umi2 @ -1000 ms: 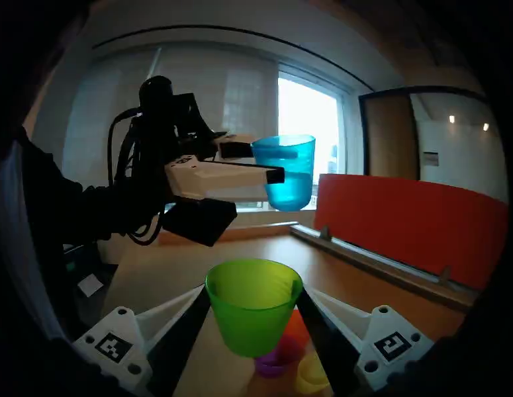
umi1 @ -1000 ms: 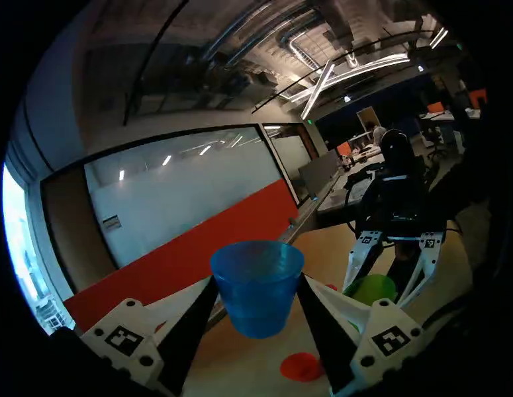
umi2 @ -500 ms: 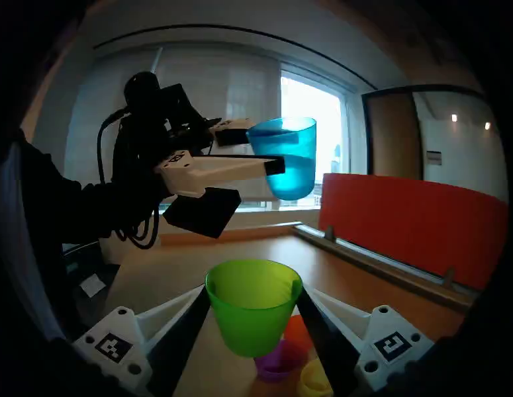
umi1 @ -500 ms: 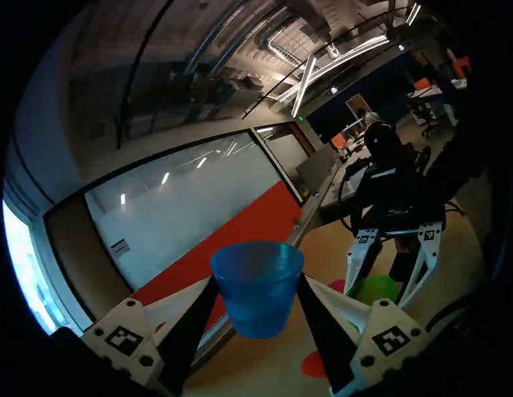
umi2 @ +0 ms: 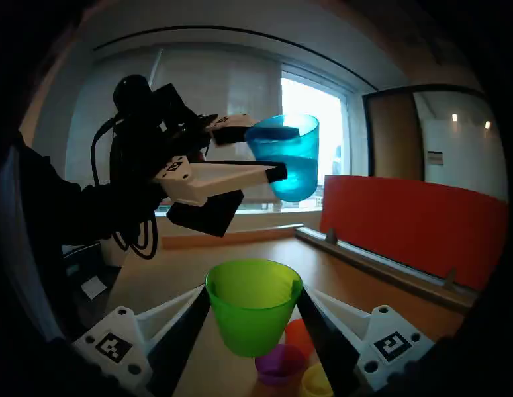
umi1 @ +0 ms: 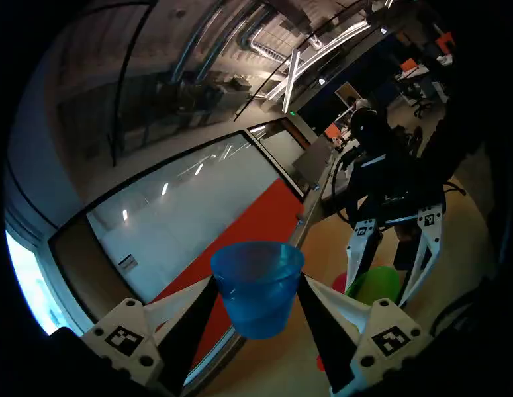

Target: Pour water

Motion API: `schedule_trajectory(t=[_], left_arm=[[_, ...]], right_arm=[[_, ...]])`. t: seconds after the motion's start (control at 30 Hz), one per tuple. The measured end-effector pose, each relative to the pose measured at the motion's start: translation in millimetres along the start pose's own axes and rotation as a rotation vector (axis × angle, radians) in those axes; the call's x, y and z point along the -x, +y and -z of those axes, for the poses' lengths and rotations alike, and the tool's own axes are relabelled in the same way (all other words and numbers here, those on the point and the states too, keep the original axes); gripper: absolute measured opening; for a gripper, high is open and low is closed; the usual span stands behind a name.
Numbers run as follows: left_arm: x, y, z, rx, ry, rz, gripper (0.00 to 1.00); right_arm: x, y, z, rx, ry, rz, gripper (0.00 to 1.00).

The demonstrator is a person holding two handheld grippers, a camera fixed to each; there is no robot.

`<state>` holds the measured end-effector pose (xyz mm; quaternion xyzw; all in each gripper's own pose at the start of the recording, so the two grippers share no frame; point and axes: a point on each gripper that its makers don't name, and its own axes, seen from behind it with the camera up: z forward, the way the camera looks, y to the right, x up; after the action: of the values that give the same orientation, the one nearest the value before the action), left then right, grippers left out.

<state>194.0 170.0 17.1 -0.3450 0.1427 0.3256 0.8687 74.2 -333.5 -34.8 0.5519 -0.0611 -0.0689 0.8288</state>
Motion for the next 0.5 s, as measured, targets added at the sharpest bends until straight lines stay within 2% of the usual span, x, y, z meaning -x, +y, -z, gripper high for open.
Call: schedule_trajectory(t=[0.5], left_arm=[[-1.4, -1.7, 3.3, -0.012, -0.003, -0.082, 0.83]], right_arm=[[-3.0, -1.2, -0.9, -0.004, 0.002, 0.004, 0.91]])
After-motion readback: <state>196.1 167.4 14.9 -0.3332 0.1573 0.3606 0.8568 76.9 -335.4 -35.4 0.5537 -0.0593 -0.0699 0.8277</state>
